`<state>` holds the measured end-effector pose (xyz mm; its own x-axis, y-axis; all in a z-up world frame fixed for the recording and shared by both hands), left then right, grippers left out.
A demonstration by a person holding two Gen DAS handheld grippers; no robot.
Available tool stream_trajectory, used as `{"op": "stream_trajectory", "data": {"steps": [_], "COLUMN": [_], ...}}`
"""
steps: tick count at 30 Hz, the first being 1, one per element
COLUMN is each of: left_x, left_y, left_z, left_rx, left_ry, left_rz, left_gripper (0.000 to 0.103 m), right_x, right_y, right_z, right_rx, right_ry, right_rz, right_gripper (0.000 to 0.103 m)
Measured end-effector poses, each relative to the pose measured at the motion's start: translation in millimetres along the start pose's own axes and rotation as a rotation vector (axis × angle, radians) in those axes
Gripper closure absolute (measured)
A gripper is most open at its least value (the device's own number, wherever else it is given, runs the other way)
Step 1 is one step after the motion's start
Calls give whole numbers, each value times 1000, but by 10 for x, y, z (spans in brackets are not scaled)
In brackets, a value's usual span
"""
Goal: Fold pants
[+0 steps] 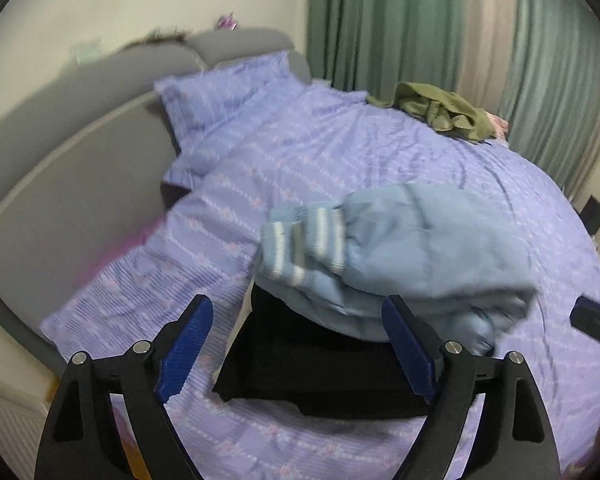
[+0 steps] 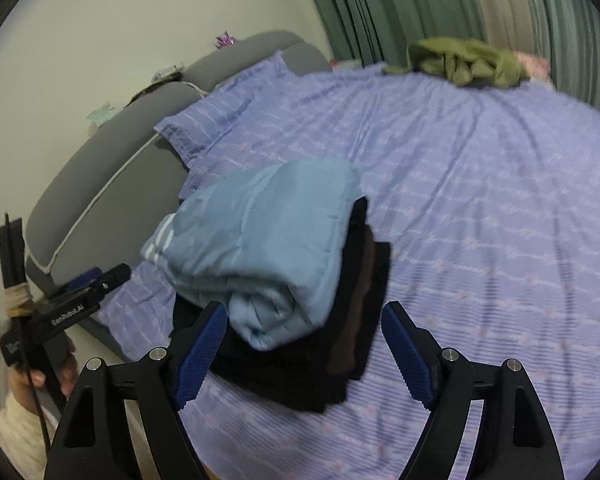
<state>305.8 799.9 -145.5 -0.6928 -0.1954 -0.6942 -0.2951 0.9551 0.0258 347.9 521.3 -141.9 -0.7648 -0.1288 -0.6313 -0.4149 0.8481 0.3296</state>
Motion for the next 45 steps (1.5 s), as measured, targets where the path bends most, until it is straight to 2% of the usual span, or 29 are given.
{"op": "stream_trajectory", "data": {"steps": [2, 6, 10, 14, 17, 20, 24, 31, 35, 45], "left_x": [15, 121, 227, 362, 489, 637, 881, 1243, 1290, 1364], "left_y": [-160, -544, -994, -1546, -1915, -2277, -2733, -3379, -3595, -3843], "left_z": [-311, -915, -1417, -1896, -2213, -2459, -2682, -3118, -3329, -3628], "left_rx": [-13, 23, 41, 59, 105, 119, 164, 257, 260, 271], "left_ry": [-45, -94, -135, -153, -177, -183, -162, -146, -177, -208], "left_rz": [40, 87, 121, 157, 155, 180, 219, 228, 250, 269], "left_gripper": [9, 0, 0, 0, 0, 0, 0, 0, 0, 0], "right_x": [74, 185, 336, 551, 745, 928, 1183, 1573, 1743, 1865], "right_y": [-18, -120, -320, -561, -786, -1001, -1263, -1607, -1763, -1850], "right_z": [-330, -990, -1633, -2225, -2707, -3109, -3602, -4225, -4476, -4795], "right_rx": [37, 102, 148, 128, 187, 258, 295, 338, 352, 368], "right_ry": [-35, -95, -138, -140, -172, -204, -226, -252, -265, -300], "right_rz": [-38, -69, -64, -16, -7, 15, 54, 86, 111, 109], "right_gripper": [18, 11, 2, 2, 2, 2, 2, 2, 2, 2]}}
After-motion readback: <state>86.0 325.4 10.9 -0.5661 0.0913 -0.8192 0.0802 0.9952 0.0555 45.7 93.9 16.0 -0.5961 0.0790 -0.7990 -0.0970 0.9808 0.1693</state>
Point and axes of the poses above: each gripper's, at about its wrist camera, not at the fingertips, and z roughly the way its jaws point, y to its left, x to its underside, the point moved 5 cm from there along z, roughly the way its jaws point, and after that the axes turned 4 degrees about -x, right-handed, at the moved point
